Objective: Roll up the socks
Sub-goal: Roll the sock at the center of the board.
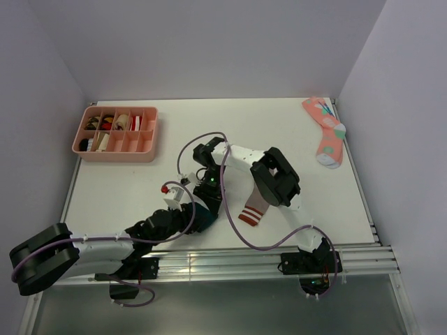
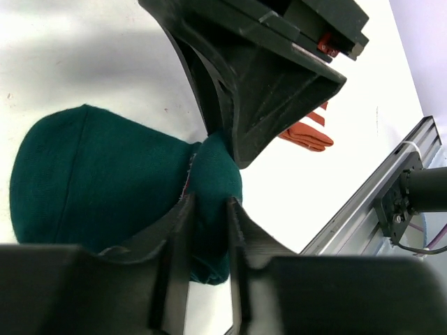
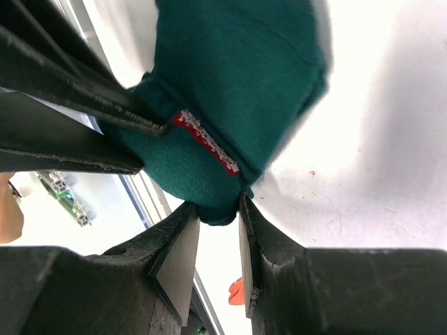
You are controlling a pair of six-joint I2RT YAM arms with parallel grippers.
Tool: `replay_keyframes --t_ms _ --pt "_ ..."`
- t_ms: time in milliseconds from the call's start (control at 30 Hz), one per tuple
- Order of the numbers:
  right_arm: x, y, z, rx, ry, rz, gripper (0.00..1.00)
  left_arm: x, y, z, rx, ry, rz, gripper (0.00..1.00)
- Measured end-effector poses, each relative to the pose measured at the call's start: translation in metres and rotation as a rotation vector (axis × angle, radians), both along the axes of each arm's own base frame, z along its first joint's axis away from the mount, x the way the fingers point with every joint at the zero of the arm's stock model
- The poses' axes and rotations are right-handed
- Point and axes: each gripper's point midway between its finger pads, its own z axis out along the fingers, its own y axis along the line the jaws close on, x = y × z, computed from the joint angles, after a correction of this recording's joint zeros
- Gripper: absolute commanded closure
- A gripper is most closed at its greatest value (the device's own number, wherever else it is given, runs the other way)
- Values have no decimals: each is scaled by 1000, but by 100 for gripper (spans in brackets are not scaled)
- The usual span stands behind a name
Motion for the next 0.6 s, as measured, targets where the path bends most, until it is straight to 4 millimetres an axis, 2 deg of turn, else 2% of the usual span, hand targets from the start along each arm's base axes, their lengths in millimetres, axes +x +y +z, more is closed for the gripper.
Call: replay_keyframes --t_ms 167,300,600 --pt "2 2 0 -8 -1 -25 65 -2 -1 -3 5 8 -1 84" --pt "2 3 0 -12 -2 -34 64 -4 -2 -5 3 21 3 100" --pt "10 4 -4 -17 -32 -47 45 -5 -3 -6 -8 42 18 100"
